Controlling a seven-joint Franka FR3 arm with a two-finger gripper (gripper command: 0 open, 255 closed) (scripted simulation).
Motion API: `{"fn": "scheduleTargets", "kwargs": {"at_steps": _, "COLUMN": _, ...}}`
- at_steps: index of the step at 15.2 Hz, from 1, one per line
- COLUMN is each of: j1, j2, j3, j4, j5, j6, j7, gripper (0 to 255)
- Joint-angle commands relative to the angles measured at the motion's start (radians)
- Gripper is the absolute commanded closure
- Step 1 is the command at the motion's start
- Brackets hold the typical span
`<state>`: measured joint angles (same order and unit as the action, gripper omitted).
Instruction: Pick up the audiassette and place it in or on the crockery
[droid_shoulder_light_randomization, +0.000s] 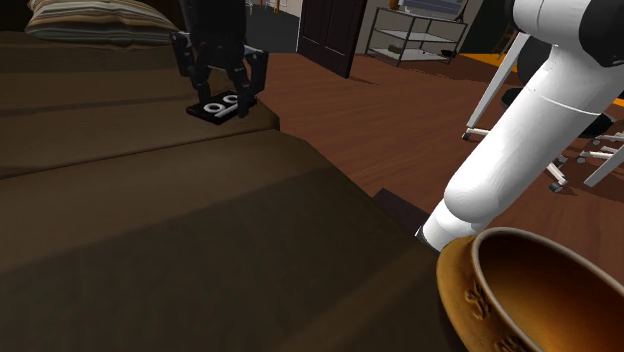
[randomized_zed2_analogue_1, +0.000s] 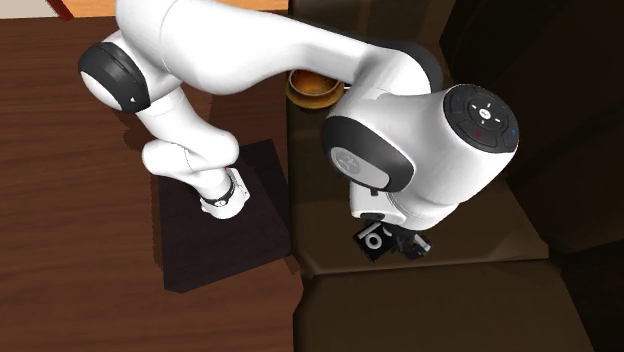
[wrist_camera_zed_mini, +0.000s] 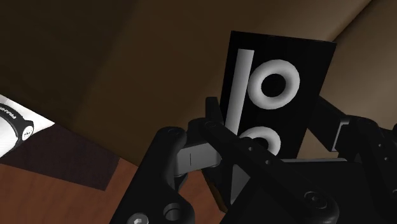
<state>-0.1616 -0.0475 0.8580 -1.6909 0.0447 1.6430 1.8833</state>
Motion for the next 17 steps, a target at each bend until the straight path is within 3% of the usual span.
{"fn": "scheduleTargets", "kwargs": {"at_steps": 1, "j1": 0.001, "j2": 0.008, "j3": 0.002, "j4": 0.034, "j5": -0.006, "j6": -0.029, "j7": 0.005, "gripper": 255}}
{"fn": "scheduleTargets", "kwargs": {"at_steps": 17, "j1": 0.045, "j2": 0.133, "j3": 0.037, "j4": 0.358, "j5": -0.103, "j6": -0.272, "j7": 0.075, "gripper": 255}}
